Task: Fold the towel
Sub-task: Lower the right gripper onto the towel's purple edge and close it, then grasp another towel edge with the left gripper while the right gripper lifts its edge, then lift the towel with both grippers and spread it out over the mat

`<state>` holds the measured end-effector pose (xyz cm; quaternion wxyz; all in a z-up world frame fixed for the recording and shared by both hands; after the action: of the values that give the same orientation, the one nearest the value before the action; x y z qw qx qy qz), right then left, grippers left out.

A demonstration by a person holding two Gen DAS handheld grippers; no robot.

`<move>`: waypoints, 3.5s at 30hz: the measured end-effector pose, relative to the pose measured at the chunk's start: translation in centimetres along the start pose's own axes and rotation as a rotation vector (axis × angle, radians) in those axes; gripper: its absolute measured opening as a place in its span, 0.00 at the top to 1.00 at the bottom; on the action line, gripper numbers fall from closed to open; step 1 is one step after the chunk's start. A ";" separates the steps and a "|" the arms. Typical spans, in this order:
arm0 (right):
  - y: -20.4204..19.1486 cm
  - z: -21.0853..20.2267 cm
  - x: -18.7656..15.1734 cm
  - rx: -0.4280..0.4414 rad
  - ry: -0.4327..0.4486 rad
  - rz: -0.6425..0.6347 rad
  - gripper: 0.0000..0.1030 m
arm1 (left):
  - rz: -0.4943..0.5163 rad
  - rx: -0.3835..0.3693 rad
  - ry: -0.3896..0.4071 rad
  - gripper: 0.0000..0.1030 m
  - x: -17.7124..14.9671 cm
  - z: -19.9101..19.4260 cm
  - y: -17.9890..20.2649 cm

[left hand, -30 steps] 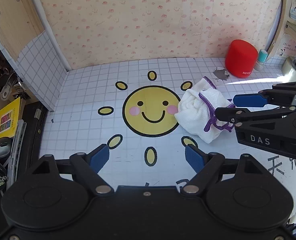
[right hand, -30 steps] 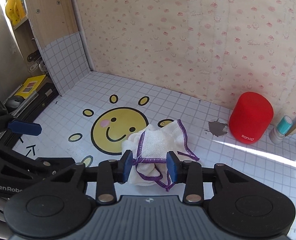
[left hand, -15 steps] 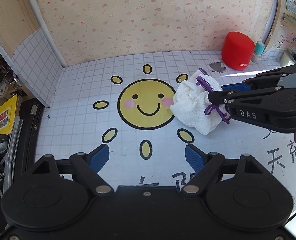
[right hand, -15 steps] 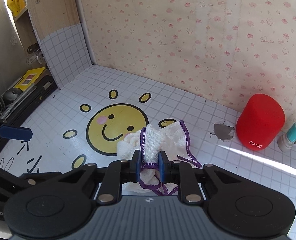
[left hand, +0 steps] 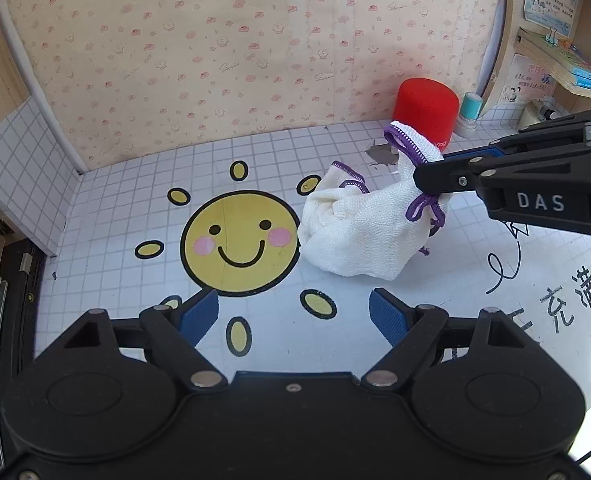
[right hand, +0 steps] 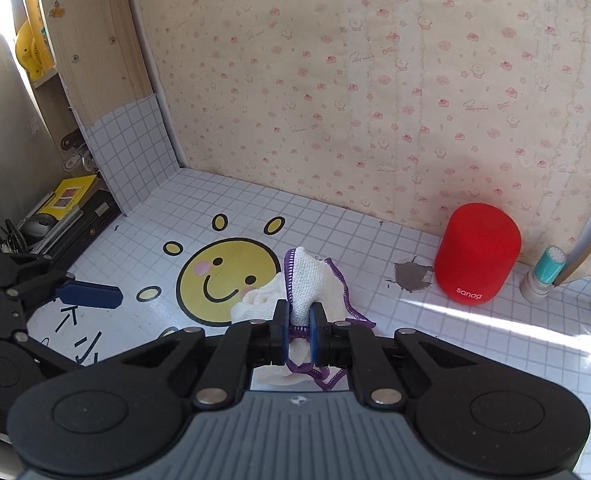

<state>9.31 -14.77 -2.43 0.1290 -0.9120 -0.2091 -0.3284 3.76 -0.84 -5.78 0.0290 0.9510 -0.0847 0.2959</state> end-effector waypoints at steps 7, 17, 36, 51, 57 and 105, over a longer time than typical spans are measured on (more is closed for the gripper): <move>0.0 -2.8 -0.7 -0.015 -0.005 -0.060 0.92 | 0.025 -0.032 0.002 0.22 1.0 0.6 0.9; 1.3 -3.1 -4.4 -0.031 -0.084 -0.065 0.91 | 0.019 -0.115 0.013 0.28 2.5 1.8 1.2; 2.7 -2.2 -9.2 -0.037 -0.145 0.020 0.79 | 0.228 -0.134 -0.038 0.22 4.6 6.3 5.6; 3.3 -1.7 -9.5 -0.064 -0.153 0.051 0.79 | 0.209 -0.215 -0.144 0.70 4.1 8.2 6.0; 3.4 -1.7 -9.0 -0.076 -0.145 0.045 0.79 | 0.173 -0.236 -0.118 0.83 4.5 7.4 5.7; -0.1 -1.7 -5.8 -0.100 -0.143 -0.100 0.70 | 0.209 -0.048 -0.065 0.34 -2.5 -1.3 1.1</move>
<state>4.27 -17.09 -4.95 0.0516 -0.9269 -0.2462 -0.2787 0.80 -1.46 -6.12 0.0180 0.9451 -0.1912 0.2642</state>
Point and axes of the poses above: each gripper's, at about its wrist camera, not at the fingertips, and z roughly the way its jaws point, y to its right, x to its top, the point moved 3 cm from there along z, roughly the way its jaws point, and after that the axes turned 3 degrees about -x, right-handed, at the moved point
